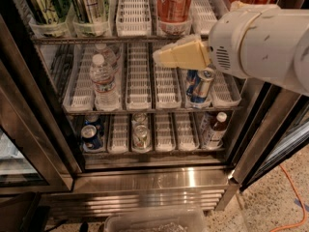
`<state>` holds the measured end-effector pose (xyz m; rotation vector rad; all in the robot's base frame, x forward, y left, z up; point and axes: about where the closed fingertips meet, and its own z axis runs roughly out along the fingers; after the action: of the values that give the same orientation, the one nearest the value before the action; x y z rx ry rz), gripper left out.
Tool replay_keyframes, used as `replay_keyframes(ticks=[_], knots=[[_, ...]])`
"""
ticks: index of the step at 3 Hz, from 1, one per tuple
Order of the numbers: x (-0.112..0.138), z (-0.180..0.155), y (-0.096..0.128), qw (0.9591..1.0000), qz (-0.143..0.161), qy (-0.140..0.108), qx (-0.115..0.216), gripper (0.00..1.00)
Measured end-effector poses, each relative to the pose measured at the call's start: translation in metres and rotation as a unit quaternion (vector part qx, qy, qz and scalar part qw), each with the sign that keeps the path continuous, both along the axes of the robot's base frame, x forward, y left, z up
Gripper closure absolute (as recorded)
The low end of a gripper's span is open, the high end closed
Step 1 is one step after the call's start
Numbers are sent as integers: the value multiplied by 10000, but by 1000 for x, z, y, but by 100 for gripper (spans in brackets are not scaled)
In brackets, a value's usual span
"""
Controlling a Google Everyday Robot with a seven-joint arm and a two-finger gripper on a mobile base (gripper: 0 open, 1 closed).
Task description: Pick coke can from top shelf of fridge
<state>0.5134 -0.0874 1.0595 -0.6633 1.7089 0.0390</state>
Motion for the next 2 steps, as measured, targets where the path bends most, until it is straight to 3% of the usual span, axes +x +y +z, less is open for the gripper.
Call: replay_keyframes(ticks=[1, 2], knots=[[0, 0, 0, 10000, 0, 0, 0, 0], [9, 1, -1, 9997, -117, -165, 105, 0]])
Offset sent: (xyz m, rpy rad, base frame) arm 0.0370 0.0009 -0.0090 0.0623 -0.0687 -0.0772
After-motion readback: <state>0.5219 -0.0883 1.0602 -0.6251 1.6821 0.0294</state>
